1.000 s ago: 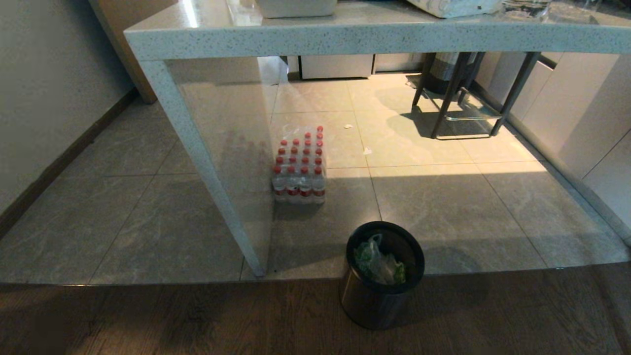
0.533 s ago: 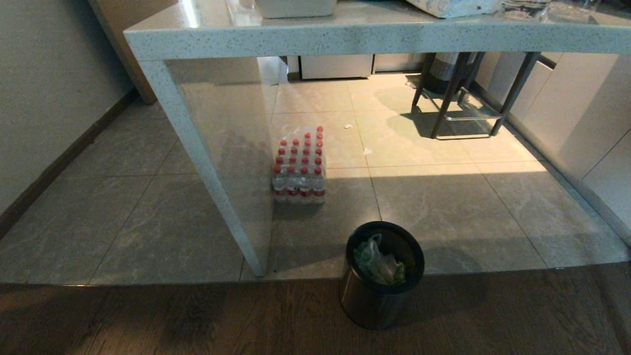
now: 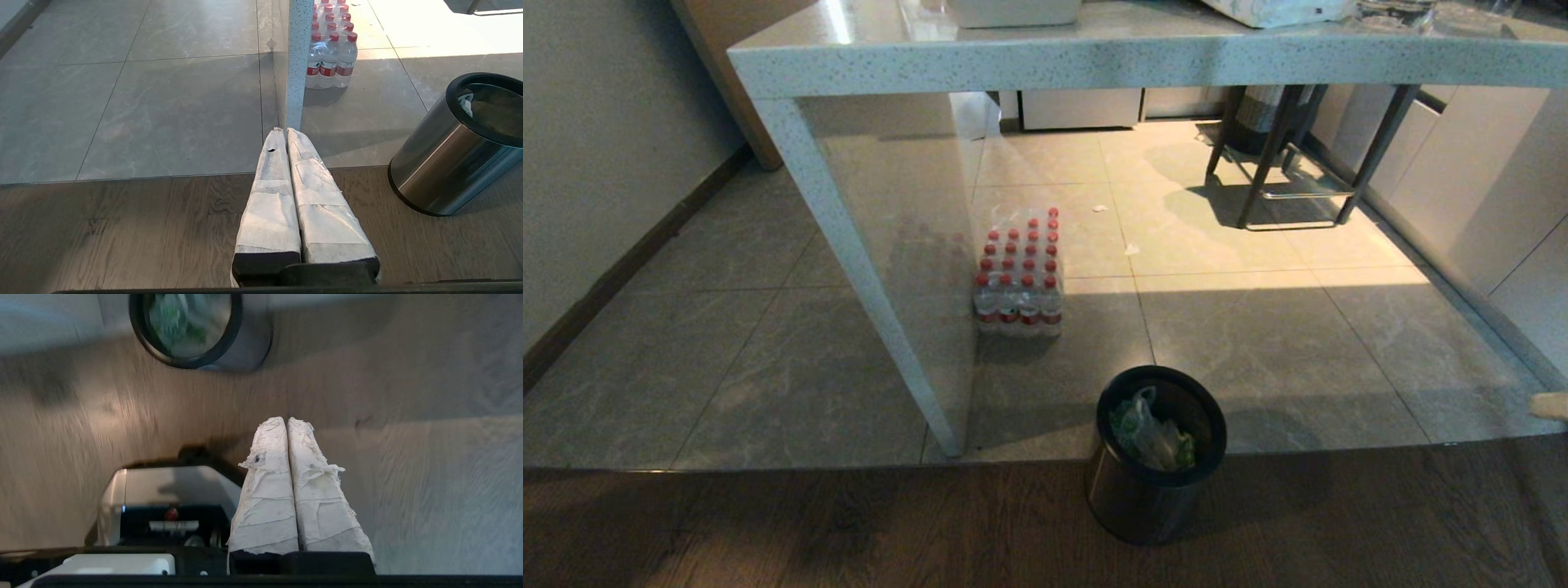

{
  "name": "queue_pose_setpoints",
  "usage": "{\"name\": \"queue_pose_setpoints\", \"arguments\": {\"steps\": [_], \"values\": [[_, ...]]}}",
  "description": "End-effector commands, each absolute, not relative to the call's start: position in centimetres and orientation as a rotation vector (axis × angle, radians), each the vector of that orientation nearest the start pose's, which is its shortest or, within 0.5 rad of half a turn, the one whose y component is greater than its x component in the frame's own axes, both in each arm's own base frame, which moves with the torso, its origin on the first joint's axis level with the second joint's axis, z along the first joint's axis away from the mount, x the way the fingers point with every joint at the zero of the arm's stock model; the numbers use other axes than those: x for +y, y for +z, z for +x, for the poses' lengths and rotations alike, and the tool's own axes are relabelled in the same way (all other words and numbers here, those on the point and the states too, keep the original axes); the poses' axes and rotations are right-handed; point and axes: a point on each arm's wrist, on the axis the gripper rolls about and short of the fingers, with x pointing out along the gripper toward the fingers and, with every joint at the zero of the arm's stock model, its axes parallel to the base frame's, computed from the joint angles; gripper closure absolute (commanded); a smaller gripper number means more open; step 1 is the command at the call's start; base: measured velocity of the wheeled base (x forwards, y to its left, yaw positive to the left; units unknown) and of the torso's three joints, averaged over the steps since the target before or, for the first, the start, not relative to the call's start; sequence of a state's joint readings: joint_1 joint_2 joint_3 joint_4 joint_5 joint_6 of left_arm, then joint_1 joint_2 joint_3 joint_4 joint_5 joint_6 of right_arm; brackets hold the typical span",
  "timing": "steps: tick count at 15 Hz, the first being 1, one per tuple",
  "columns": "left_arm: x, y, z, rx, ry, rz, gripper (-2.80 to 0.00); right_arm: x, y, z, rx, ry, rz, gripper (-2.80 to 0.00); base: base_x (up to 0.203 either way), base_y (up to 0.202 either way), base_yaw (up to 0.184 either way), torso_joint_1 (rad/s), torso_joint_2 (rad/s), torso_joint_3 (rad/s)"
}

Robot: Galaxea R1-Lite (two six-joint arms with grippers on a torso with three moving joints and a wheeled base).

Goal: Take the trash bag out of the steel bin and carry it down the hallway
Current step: Place the outer trash can on the ground

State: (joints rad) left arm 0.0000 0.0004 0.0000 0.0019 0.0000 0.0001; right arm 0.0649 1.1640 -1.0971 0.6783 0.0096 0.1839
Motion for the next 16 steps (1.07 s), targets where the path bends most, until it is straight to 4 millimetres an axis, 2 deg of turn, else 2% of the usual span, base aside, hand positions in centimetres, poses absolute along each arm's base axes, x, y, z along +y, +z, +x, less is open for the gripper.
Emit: {"name": "queue_pose_setpoints", "arguments": {"steps": [1,3,5,8,9,12,16], "values": [[0.0,7.5,-2.3,0.004,0.0,0.0,0.0,2.9,21.9,23.7,1.008,0.019,0.118,0.0,0.0,0.0,0.0,0.0,0.0,0.0],[0.0,7.5,-2.3,0.003,0.0,0.0,0.0,4.6,18.7,28.0,1.019,0.05,0.091,0.0,0.0,0.0,0.0,0.0,0.0,0.0],[0.0,7.5,-2.3,0.004,0.0,0.0,0.0,6.3,15.6,31.1,1.001,0.066,0.062,0.0,0.0,0.0,0.0,0.0,0.0,0.0],[0.0,7.6,-2.3,0.002,0.0,0.0,0.0,8.4,11.8,33.5,0.997,0.071,0.014,0.0,0.0,0.0,0.0,0.0,0.0,0.0],[0.0,7.5,-2.3,0.004,0.001,0.0,0.0,8.8,10.8,33.7,1.005,0.069,0.003,-2.8,0.0,0.0,0.0,0.0,0.0,0.0],[0.0,7.5,-2.3,0.004,0.0,0.0,0.0,9.4,7.9,34.6,1.055,0.064,-0.02,-2.8,0.0,0.0,0.0,0.0,0.0,0.0],[0.0,7.5,-2.3,0.003,0.0,0.0,0.0,10.3,4.6,36.6,0.988,0.008,-0.046,-2.8,0.0,0.0,0.0,0.0,0.0,0.0]]}}
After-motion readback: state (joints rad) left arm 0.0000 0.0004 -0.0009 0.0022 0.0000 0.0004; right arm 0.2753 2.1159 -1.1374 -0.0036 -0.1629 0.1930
